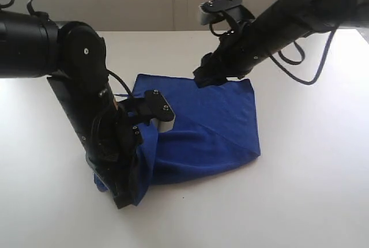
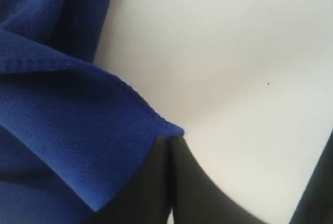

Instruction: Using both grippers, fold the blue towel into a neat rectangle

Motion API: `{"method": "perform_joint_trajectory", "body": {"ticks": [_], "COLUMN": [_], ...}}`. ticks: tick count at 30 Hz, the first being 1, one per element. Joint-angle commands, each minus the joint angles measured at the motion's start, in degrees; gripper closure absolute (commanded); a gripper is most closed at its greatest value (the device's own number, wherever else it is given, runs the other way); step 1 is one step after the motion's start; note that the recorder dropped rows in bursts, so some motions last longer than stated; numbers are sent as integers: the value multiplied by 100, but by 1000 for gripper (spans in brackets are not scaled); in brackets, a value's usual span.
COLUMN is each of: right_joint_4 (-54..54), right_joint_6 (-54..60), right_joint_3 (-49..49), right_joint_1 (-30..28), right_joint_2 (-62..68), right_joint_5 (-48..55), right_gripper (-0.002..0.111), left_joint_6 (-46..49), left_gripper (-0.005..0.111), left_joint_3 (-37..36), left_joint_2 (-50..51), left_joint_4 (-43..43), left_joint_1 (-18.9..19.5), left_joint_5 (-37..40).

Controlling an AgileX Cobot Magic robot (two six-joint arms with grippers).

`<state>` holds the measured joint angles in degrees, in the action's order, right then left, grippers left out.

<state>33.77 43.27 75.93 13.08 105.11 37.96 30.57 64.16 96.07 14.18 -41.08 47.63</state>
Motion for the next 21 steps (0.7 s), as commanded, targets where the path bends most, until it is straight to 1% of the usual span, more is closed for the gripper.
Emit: {"method": "perform_joint_trajectory", "body": {"ticks": [1,5,10,17,19,21], "right_joint_4": [203,215,304,912,974,1173], "right_joint_6": [755,1081,1058,1146,1387,1875], "right_joint_3": [348,725,1287,1750,1829,1829], "right_joint_1": [301,497,634,645,654,682], "right_joint_2": [325,713,1248,1846,1952,2036], "right_joint_5": [-60,-257,-218,-193,-161,-150], "right_gripper": [59,59,59,59,59,59], "left_joint_6": [-219,-269,-269,-204,-70,64], "left_gripper": [107,107,107,107,107,107], "left_joint_3": [-293,-443,-471,-471,-471,-471], "left_joint_2": [-63,-63,-63,-63,-63,-63], "left_joint_4": [78,27,-532,-1297,-1568,-1811], "left_joint_1": [-25,-25,-25,-25,-25,-25], "left_joint_5": [-442,-650,-480,-342,-285,-272]}}
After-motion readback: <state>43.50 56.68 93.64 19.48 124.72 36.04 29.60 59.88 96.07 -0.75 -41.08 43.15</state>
